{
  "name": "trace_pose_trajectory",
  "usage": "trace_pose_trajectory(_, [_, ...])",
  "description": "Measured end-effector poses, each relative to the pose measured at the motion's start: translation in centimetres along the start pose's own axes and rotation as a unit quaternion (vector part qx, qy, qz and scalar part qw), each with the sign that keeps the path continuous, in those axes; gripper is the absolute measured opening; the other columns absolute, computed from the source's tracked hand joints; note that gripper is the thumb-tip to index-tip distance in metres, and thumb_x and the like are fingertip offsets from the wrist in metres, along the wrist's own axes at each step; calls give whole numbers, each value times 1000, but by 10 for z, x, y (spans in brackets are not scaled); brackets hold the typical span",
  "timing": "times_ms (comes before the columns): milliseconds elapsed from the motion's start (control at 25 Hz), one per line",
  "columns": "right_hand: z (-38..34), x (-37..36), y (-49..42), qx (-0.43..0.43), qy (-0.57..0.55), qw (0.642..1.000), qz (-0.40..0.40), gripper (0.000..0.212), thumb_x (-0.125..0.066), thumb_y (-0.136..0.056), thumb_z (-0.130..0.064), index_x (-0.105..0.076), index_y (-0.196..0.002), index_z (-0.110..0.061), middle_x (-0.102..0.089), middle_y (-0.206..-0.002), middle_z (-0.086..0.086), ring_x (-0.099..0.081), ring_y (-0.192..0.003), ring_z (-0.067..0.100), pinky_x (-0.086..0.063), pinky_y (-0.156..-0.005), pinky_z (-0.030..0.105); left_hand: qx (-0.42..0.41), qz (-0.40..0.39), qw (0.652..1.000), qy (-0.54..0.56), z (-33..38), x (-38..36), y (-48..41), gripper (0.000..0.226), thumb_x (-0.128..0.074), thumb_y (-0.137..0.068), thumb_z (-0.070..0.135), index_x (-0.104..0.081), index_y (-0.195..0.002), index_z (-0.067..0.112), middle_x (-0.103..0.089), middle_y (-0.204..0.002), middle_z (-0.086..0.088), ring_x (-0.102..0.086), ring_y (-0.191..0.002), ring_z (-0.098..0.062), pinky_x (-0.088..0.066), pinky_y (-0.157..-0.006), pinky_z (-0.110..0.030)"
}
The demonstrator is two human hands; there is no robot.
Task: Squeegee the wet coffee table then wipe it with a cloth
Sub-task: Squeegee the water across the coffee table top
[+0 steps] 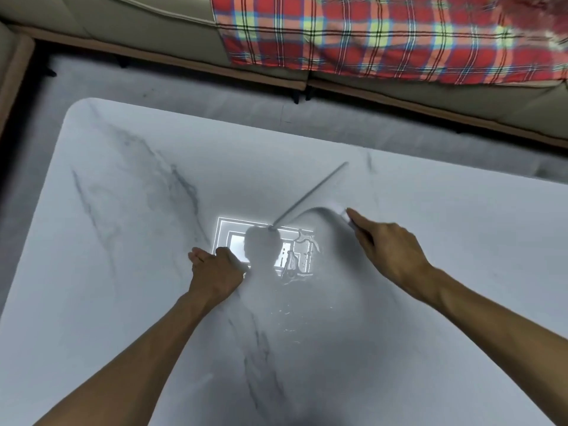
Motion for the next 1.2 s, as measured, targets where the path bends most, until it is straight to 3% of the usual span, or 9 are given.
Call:
trace_pose_trajectory(80, [16, 3, 38, -20, 20, 999, -33, 42, -28, -100, -46, -34, -141, -48, -69, -79, -4, -61, -72, 29, -40, -61, 32, 1, 2, 1000, 2, -2, -1, 1, 52, -54, -88, 19, -44, -137, 4, -17, -152, -25, -20, -140, -42, -26, -114, -52])
trace_pose_trajectory(160, [26, 13, 55, -36, 24, 998, -43, 42, -27, -99, -50, -37, -139, -48, -68, -77, -7, -60, -70, 26, -40, -61, 31, -4, 17, 1000, -5, -7, 1, 2, 50, -57, -88, 19, -46, -133, 1, -23, -148, -26, -26, -137, -43, -30, -112, -52])
trace_pose_trajectory(280, [24, 39, 20, -38, -16, 999, 19, 41, -32, -99, -49, -42, -139, -43, -73, -96, 3, -64, -87, 34, -47, -69, 35, -53, 41, 998, -1, -7, -7, 8, 32, -54, -85, 12, -53, -115, -1, -43, -125, -27, -44, -119, -43, -42, -100, -47])
trace_pose_trajectory(400, [11, 56, -53, -51, -54, 995, 64, 38, -35, -101, -40, -47, -135, -29, -68, -109, 15, -58, -100, 44, -48, -81, 42, -91, 24, 996, 14, -4, -32, 22, 16, -44, -81, 5, -47, -96, 9, -43, -107, -17, -44, -112, -38, -39, -93, -38])
trace_pose_trajectory(560, [6, 44, -97, -71, -54, 995, 53, 34, -32, -102, -32, -47, -130, -20, -63, -114, 18, -52, -102, 46, -41, -79, 41, -57, -54, 997, 16, -6, -53, 17, 35, -38, -81, 1, -40, -116, 6, -22, -142, -35, -12, -140, -44, -23, -111, -41])
trace_pose_trajectory(720, [20, 19, -37, -74, -29, 996, 42, 40, -32, -102, -35, -39, -141, -25, -65, -110, 24, -57, -98, 48, -48, -81, 47, -35, -89, 995, 31, 1, -47, 16, 31, -36, -81, -2, -36, -109, 13, -3, -150, -41, 8, -145, -46, -16, -117, -46])
trace_pose_trajectory(880, [39, 8, 51, -88, -4, 995, -40, 45, -29, -101, -40, -32, -146, -34, -70, -91, 17, -63, -81, 41, -52, -70, 41, -22, -108, 994, 26, 5, -43, 15, 46, -40, -83, 4, -33, -128, 6, 1, -151, -40, 2, -144, -50, -23, -116, -50])
trace_pose_trajectory(1000, [44, 18, 77, -104, -2, 991, -79, 42, -32, -100, -41, -38, -142, -38, -66, -76, 5, -62, -71, 32, -50, -64, 34, -26, -112, 993, 10, 6, -45, 14, 55, -42, -82, 6, -30, -136, 4, 5, -151, -41, 12, -143, -49, -22, -116, -49])
trace_pose_trajectory(1200, [14, 38, -16, -56, -42, 997, 29, 39, -35, -102, -33, -41, -138, -21, -68, -103, 21, -59, -91, 46, -47, -75, 42, -29, -113, 993, -5, 8, -48, 9, 52, -41, -77, 5, -35, -129, 7, -4, -146, -46, 3, -141, -54, -26, -114, -51])
Point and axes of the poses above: each hand's wrist, its own y-axis away from the middle knuckle, its own x-axis out of the back of the hand, z = x × y, the point moved 4 cm from there along -y, towards the middle knuckle
